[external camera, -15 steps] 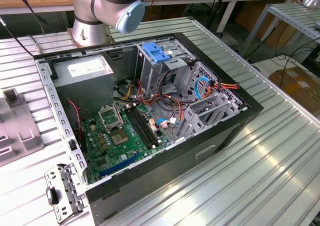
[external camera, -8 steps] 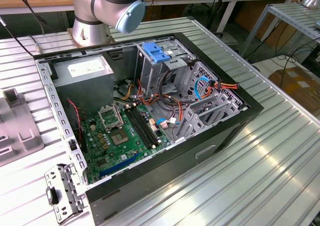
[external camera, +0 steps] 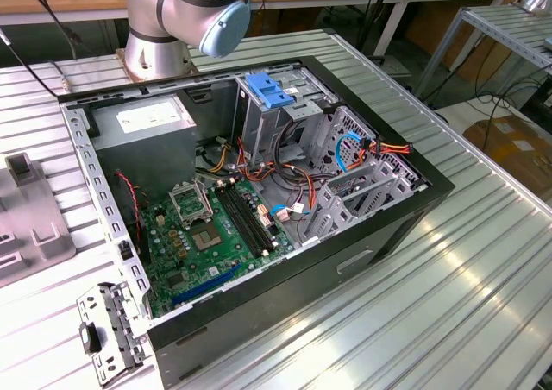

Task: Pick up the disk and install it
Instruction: 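Pick up the disk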

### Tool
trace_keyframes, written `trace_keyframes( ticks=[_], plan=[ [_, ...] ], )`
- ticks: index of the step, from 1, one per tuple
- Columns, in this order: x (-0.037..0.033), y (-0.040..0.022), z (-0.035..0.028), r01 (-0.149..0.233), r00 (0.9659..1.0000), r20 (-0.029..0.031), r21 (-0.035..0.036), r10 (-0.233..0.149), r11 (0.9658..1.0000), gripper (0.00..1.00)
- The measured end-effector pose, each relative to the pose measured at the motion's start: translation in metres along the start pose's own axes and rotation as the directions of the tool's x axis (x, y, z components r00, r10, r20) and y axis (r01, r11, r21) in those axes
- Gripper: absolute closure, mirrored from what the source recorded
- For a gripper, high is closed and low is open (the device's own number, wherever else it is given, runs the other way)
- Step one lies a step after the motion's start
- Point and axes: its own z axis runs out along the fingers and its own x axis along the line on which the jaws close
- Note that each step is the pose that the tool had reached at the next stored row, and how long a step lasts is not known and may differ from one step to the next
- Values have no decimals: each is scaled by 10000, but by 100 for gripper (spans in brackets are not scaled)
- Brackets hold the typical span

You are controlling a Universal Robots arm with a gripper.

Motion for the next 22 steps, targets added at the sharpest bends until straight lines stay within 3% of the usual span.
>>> trace_keyframes(
  ticks=[13,22],
  plan=[
    [0,0,0,822,9966,-36,-22,-822,9966,89],
    [0,0,0,1475,9890,-63,-41,-1475,9891,89]
  ],
)
